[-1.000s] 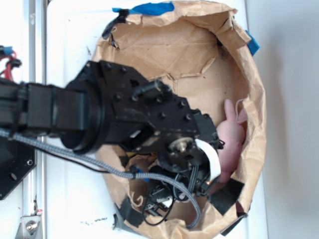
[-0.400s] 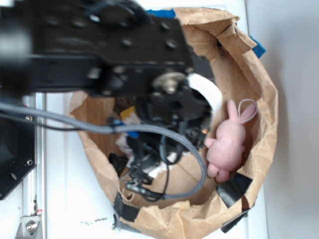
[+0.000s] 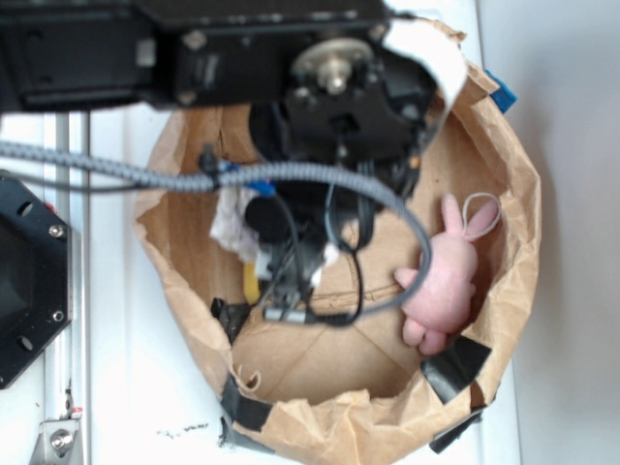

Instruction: Grab the white paper.

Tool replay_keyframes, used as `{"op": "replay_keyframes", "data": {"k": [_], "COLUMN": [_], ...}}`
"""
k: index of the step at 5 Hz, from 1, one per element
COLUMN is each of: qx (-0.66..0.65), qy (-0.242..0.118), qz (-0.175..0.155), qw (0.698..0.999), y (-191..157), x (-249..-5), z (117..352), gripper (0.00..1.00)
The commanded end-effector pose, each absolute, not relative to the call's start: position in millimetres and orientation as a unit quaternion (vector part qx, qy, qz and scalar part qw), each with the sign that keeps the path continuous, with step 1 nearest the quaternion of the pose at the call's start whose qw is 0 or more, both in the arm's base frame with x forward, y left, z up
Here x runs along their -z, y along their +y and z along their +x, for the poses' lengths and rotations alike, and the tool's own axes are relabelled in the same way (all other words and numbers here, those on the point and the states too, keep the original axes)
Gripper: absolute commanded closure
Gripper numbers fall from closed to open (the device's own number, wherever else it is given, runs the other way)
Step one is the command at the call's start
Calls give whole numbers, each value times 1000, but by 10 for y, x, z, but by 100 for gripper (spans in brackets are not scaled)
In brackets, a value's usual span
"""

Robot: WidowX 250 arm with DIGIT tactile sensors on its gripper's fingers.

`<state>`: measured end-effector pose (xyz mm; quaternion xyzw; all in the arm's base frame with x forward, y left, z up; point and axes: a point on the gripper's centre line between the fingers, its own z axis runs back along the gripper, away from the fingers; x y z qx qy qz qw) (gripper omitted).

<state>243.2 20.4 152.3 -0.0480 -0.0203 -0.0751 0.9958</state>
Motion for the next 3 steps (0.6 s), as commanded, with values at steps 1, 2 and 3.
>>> {"op": "replay_keyframes", "data": {"k": [1,2,3], "qx": [-5,3,0], "qy": [-68,-77,-80], "qz": [23,23,18], "qw": [997,997,997], "y": [330,301,271], "x": [-1779,-1784,-1785], "z": [2512,2488,2470], "gripper": [100,100,100]}}
